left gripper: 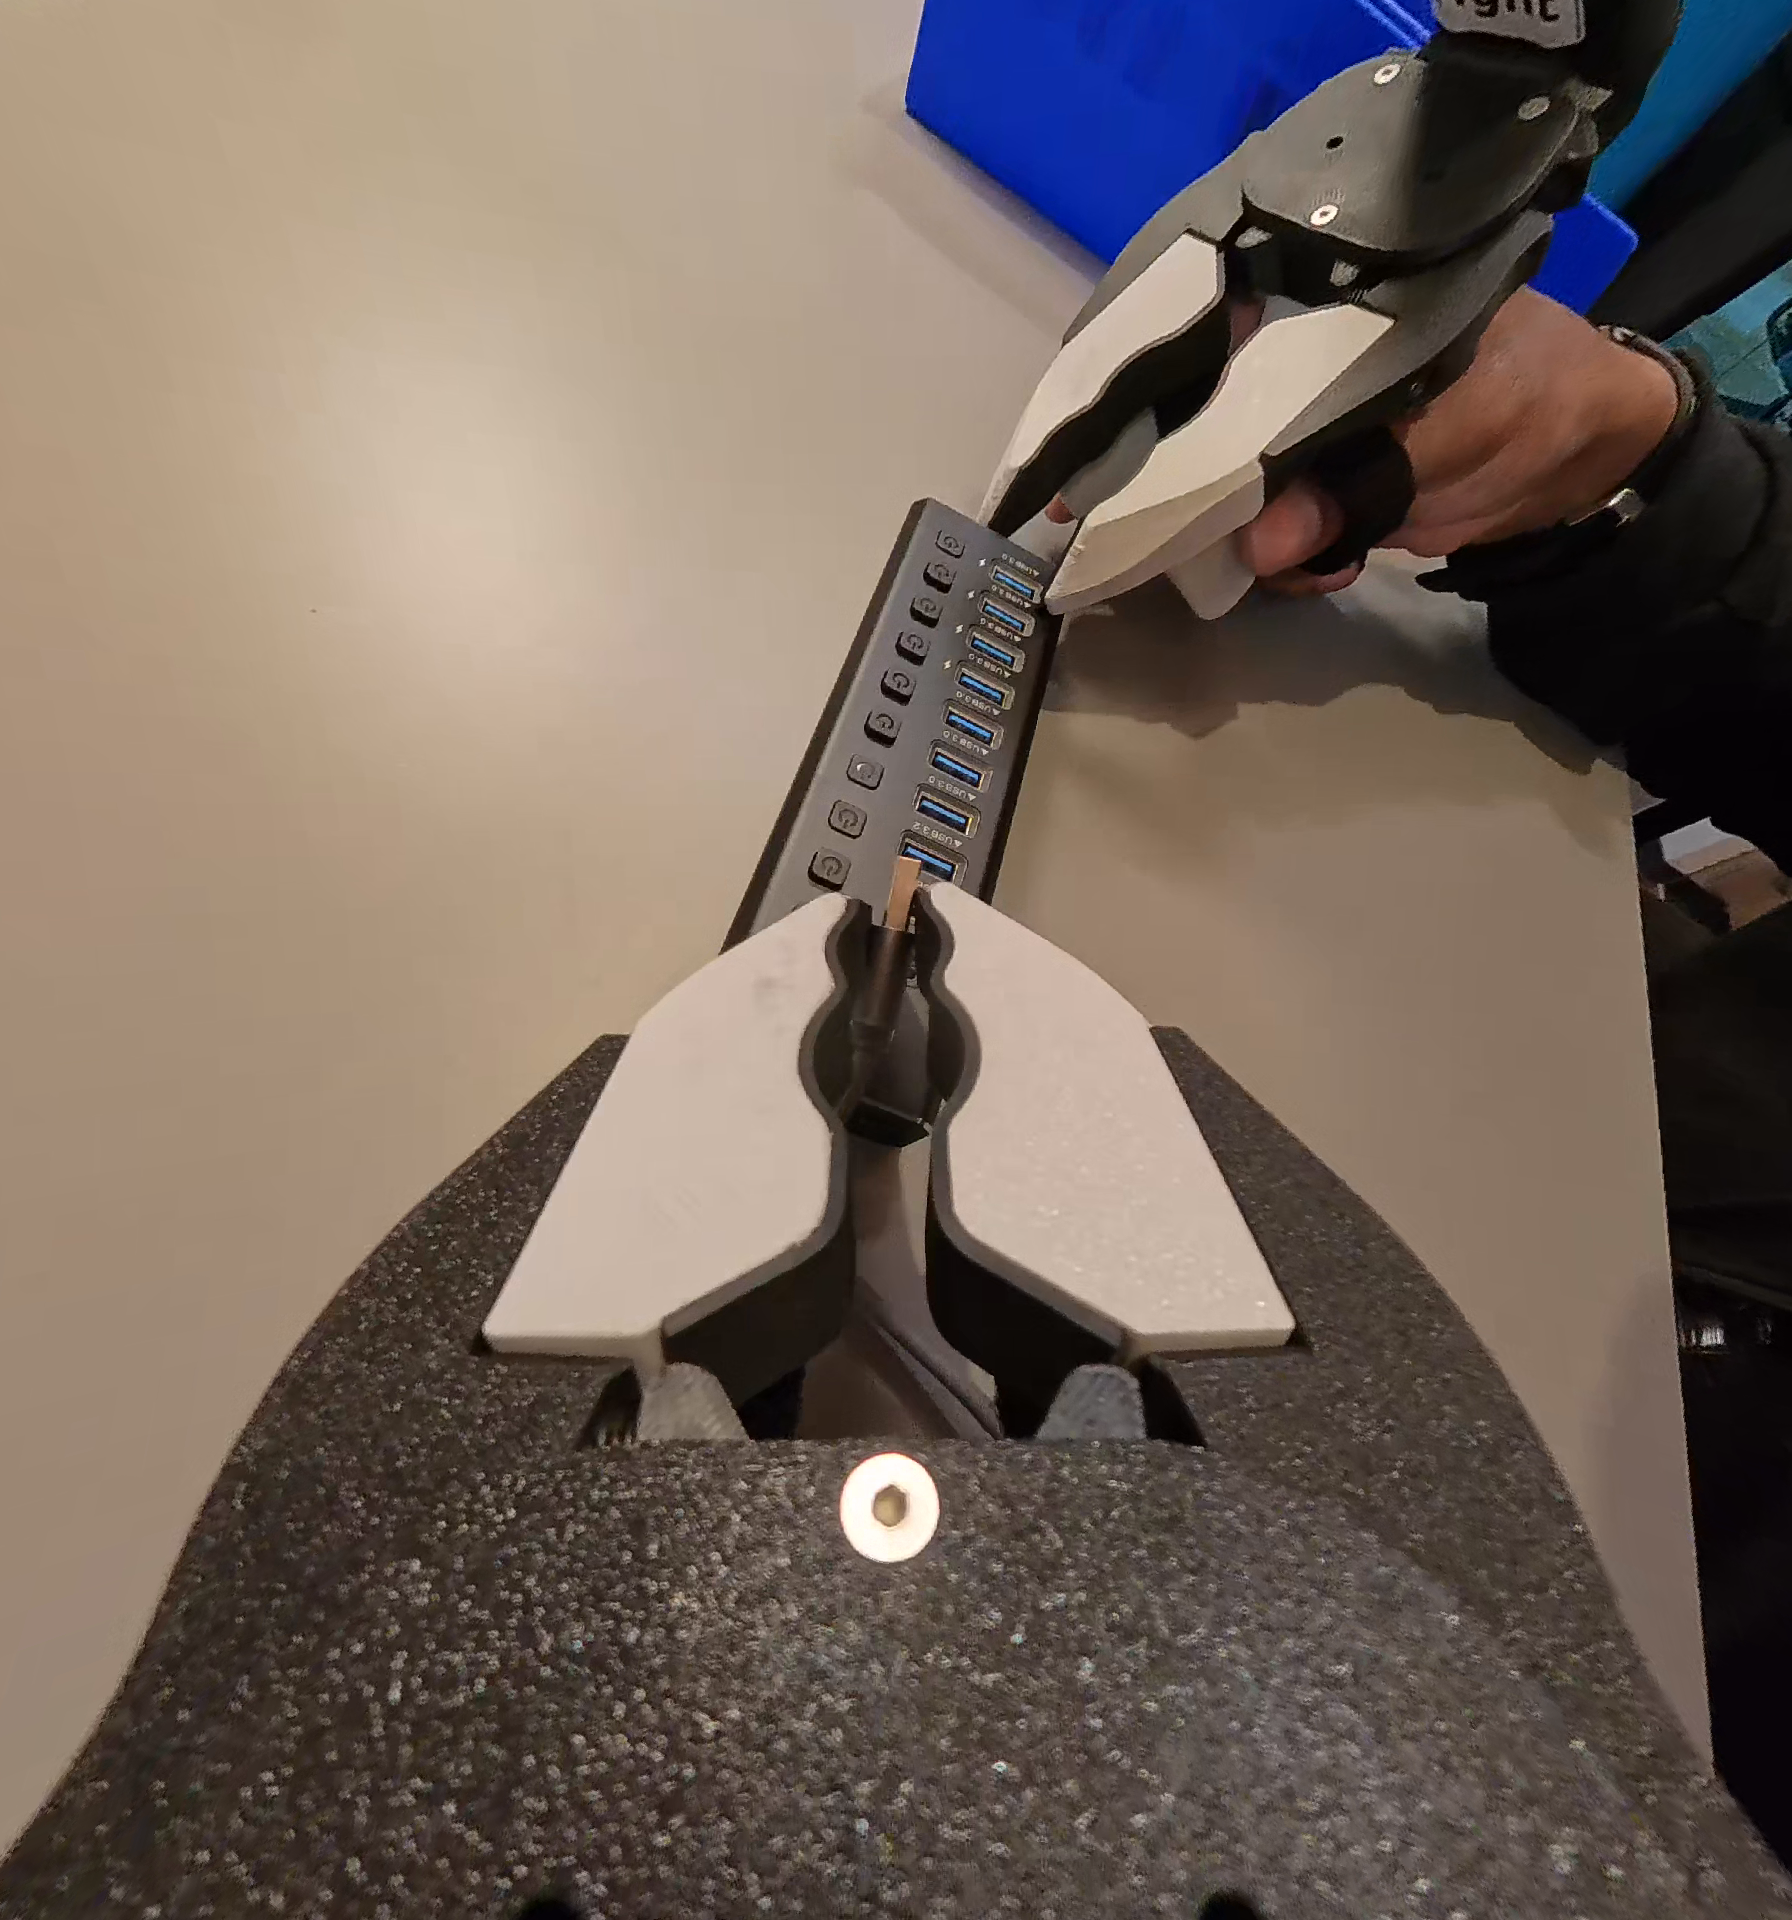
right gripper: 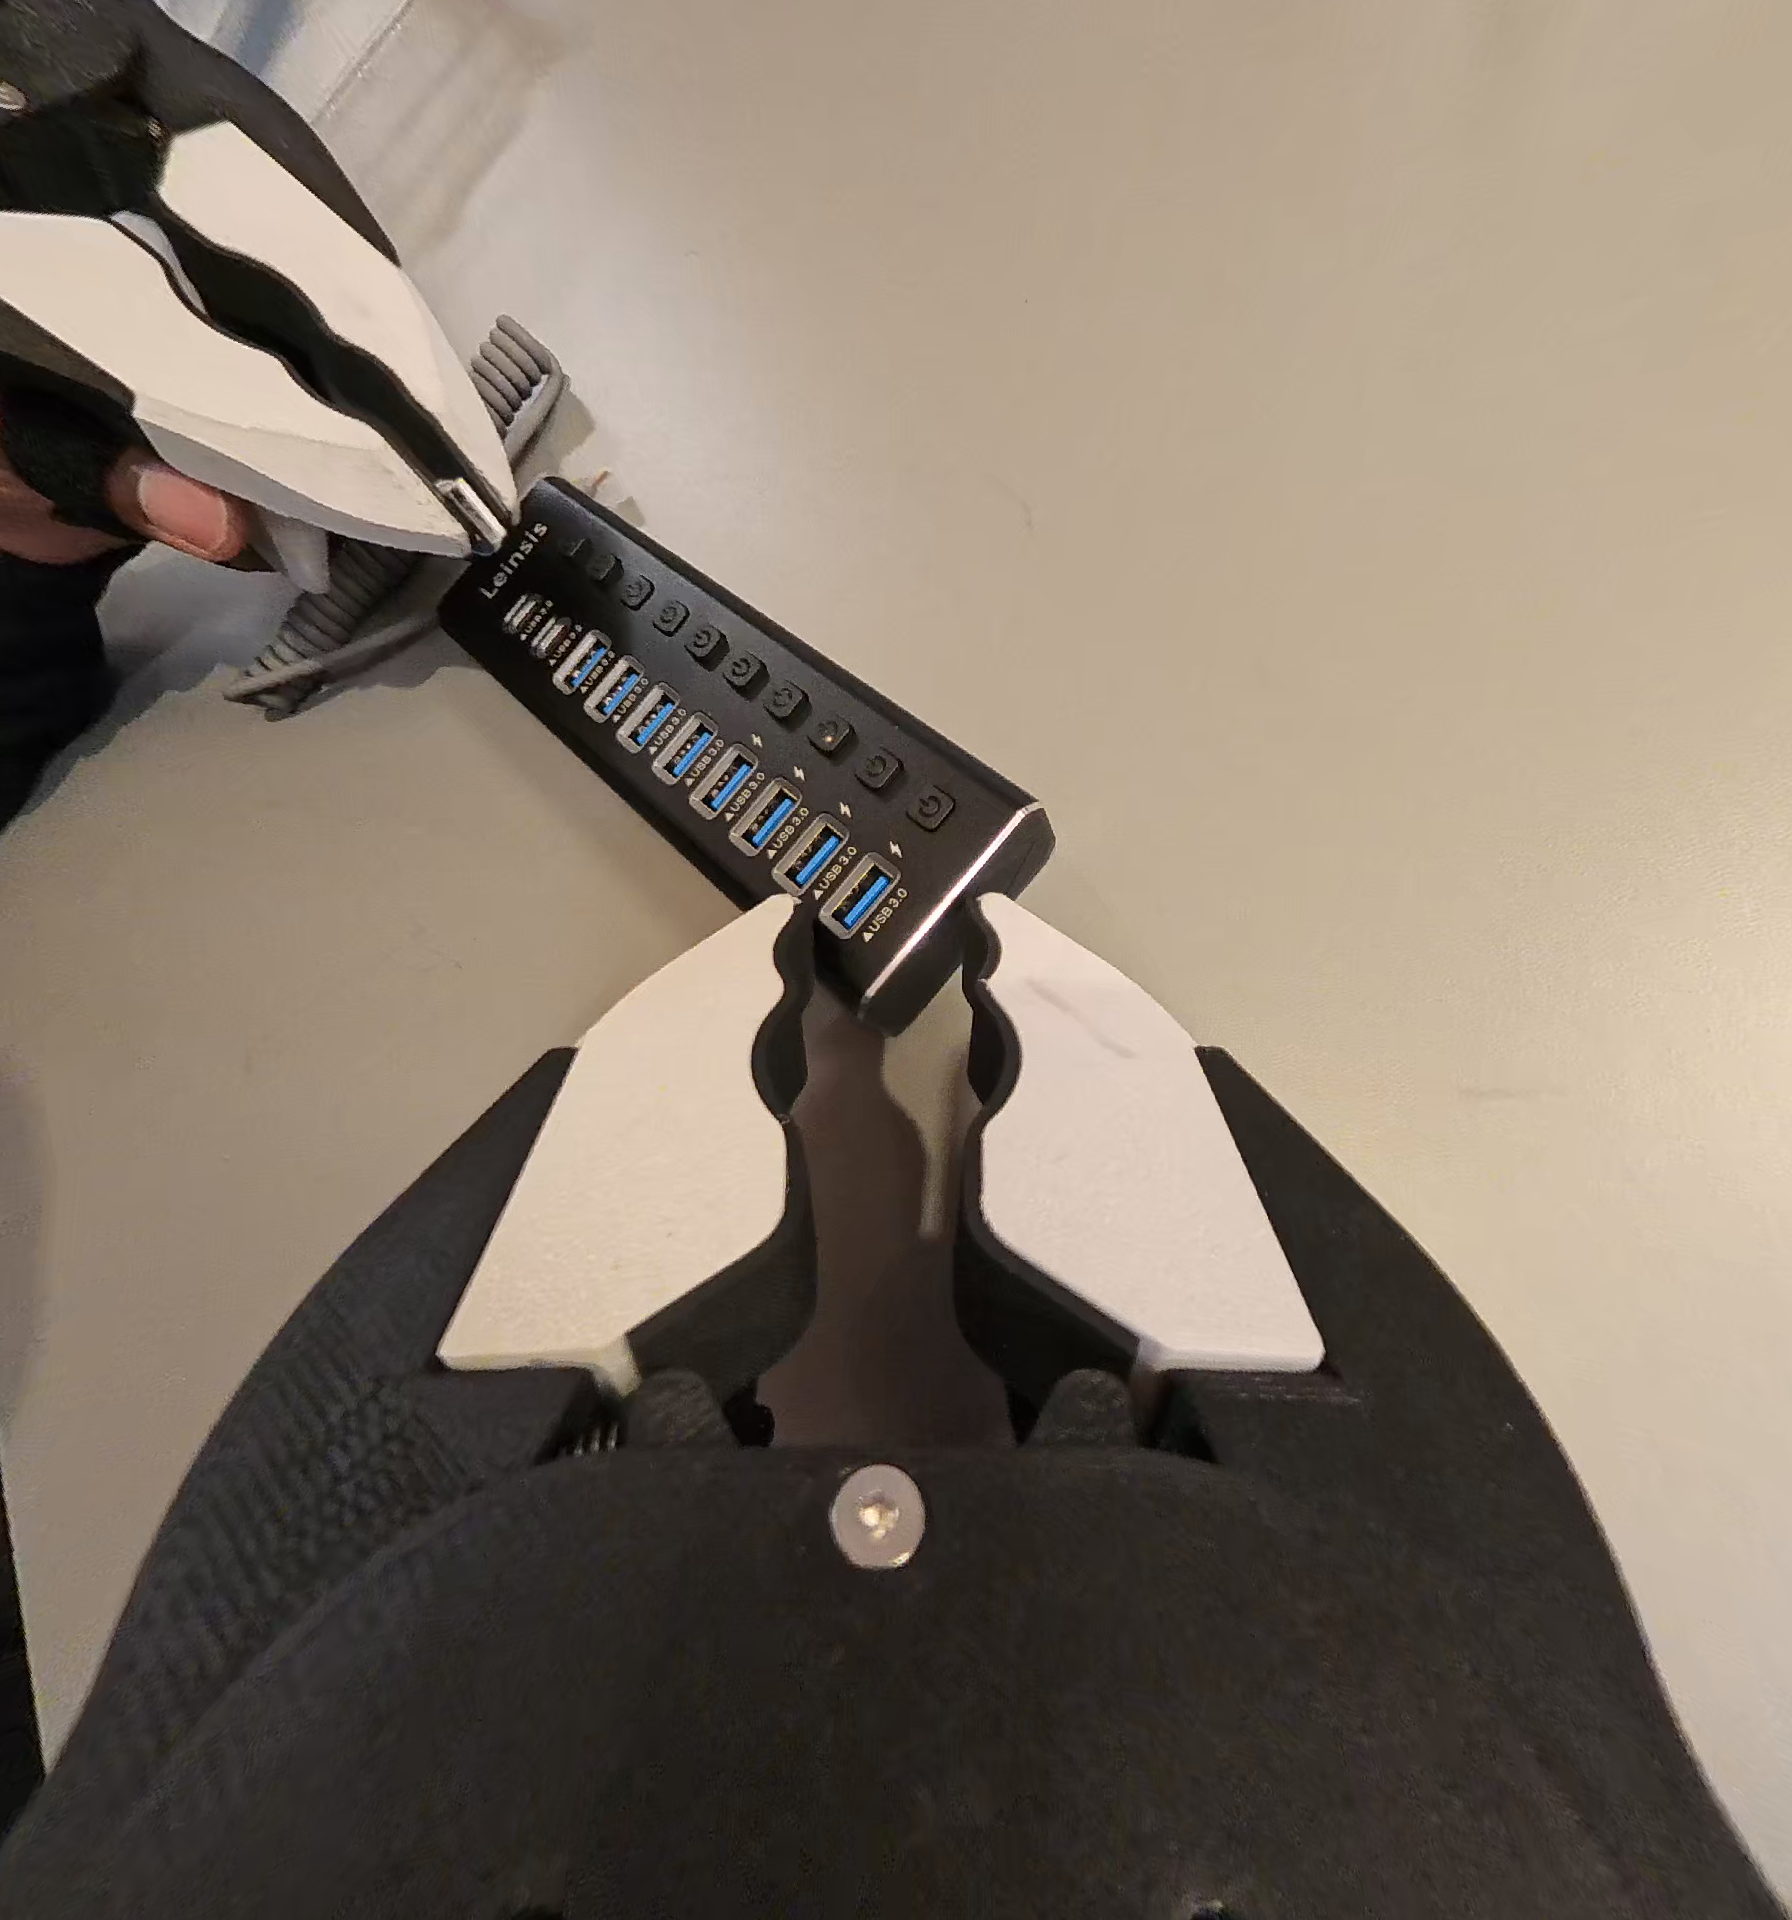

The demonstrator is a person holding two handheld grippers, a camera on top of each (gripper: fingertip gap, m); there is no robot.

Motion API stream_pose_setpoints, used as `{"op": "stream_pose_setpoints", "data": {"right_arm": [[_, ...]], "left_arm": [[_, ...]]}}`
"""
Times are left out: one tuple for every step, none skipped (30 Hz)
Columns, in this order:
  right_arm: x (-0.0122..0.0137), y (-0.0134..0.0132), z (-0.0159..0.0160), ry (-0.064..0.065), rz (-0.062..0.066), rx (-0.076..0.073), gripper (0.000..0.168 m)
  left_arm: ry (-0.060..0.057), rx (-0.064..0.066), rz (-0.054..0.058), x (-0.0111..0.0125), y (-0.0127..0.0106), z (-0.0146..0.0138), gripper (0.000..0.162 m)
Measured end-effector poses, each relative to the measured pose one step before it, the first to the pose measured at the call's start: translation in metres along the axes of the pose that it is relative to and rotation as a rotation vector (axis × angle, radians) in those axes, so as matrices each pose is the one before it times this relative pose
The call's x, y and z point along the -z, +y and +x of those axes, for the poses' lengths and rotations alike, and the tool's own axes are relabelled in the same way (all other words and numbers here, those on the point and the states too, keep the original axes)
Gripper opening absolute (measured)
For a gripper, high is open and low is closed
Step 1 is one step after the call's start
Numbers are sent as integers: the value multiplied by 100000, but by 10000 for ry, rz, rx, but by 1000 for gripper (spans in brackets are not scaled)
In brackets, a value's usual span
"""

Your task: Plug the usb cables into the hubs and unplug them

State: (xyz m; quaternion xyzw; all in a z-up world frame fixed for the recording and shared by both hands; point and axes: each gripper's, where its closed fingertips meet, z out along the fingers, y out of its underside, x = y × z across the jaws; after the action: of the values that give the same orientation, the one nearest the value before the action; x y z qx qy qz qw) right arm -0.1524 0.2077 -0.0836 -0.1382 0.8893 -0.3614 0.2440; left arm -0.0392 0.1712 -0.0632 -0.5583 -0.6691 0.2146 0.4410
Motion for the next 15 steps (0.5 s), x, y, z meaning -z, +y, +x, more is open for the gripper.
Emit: {"op": "stream_pose_setpoints", "data": {"right_arm": [[25, 36, -1, -80, 2, -61, 26], [57, 59, -30, -73, -20, -1, 26], [135, 20, -38, -40, -9, 89, 27], [240, -163, -14, 16, 87, 158, 28], [340, -355, -73, 35, 176, 214, 28], [368, -463, -92, 74, 209, 306, 28], [372, -539, -76, 146, 242, 444, 28], [281, -530, -110, 180, 239, 569, 28], [167, -498, -158, 182, 242, 626, 27], [40, -448, -273, 132, 249, 627, 26], [-78, -427, -477, 31, 257, 613, 26], [-177, -362, -627, -44, 228, 622, 26], [-270, -261, -662, -36, 157, 640, 27], [-309, -208, -692, -32, 89, 666, 27], [-299, -206, -602, 39, 56, 686, 28]], "left_arm": [[66, 58, 35, 20, -20, 33, 8], [80, 84, 67, 79, -75, 38, 8], [125, 78, 101, 116, -139, 112, 8], [137, 95, 121, 148, -181, 137, 8], [181, 120, 157, 170, -247, 209, 8], [276, 149, 192, 166, -306, 354, 8], [305, 164, 214, 147, -352, 424, 8], [275, 202, 238, 104, -382, 397, 8], [315, 246, 221, 37, -339, 458, 8], [307, 268, 181, -63, -275, 448, 8], [206, 303, 122, -156, -153, 325, 8], [192, 275, 65, -259, -61, 298, 8], [154, 247, 37, -312, -21, 263, 8], [112, 193, -9, -355, 56, 246, 8], [6, 123, -104, -358, 153, 160, 8]]}}
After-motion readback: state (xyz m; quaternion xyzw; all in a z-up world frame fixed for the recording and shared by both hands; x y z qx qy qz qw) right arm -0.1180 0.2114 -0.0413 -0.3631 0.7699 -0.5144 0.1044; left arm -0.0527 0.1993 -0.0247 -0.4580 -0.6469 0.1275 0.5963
